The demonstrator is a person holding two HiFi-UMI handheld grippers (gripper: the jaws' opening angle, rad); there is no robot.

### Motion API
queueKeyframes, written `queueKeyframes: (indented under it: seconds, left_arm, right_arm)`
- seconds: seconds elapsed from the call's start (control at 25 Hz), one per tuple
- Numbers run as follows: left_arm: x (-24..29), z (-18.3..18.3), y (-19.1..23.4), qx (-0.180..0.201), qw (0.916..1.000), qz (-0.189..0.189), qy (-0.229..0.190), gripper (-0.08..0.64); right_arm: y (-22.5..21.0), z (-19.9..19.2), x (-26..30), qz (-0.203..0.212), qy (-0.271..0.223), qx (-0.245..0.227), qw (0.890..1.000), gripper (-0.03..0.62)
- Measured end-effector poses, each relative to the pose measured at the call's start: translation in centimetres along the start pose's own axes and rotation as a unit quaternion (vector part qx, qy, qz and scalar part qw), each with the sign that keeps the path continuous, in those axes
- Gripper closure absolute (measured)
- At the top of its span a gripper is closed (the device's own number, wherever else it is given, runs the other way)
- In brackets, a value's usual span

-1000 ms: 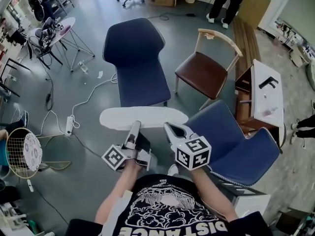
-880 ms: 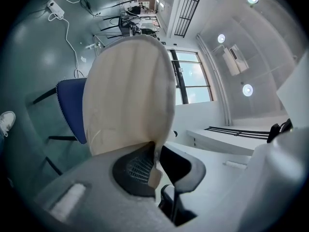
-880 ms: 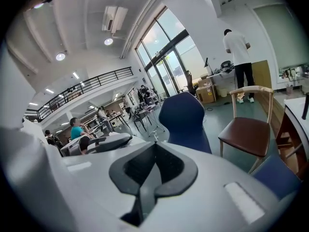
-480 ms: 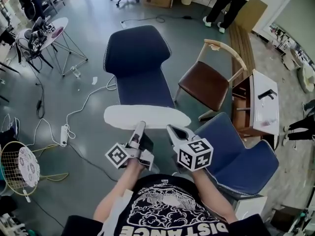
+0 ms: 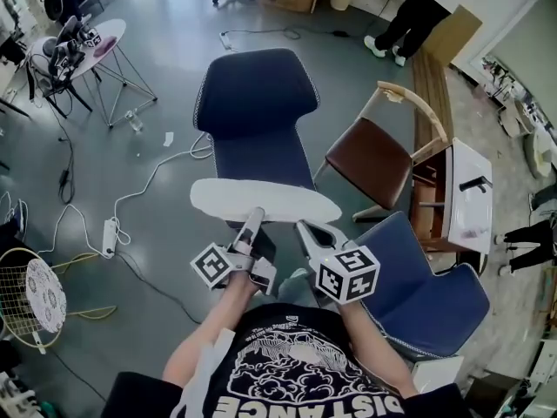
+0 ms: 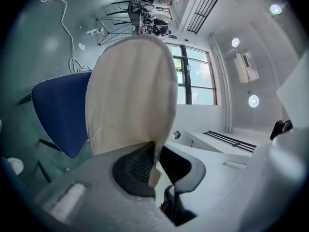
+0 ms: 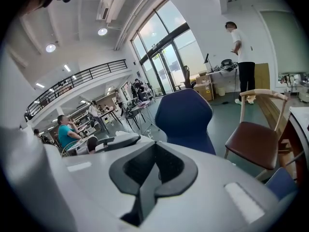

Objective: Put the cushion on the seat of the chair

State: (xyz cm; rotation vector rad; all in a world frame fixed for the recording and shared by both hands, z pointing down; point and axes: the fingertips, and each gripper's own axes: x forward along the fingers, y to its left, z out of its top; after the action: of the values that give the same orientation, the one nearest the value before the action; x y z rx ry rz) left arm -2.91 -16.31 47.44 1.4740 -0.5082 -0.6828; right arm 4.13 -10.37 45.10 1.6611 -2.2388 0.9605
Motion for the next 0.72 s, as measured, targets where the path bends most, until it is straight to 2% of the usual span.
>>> queueKeyframes:
  seconds: [0.16,0.4,0.72]
  left_arm:
    - [1.4,1.0,1.2,0.000,1.0000,0.005,-0.005,0.526]
    - [5.0,2.4,3.2,-0.004,0.9996,0.011,-0.027,0.526]
    - [9.8,5.3,6.4,-0.007,0.9982,0.016,-0.058,0.526]
  right_arm:
    - [-1.0,0.5,1.5,0.008,0.012,0.002,1.000,0.595]
    - [-2.7,2.0,5.3,0.054,0.038,-0.007,0.998,0.595]
    - [-8.2,3.6,9.1,0.083,0.078,-0.004,0.993,0.595]
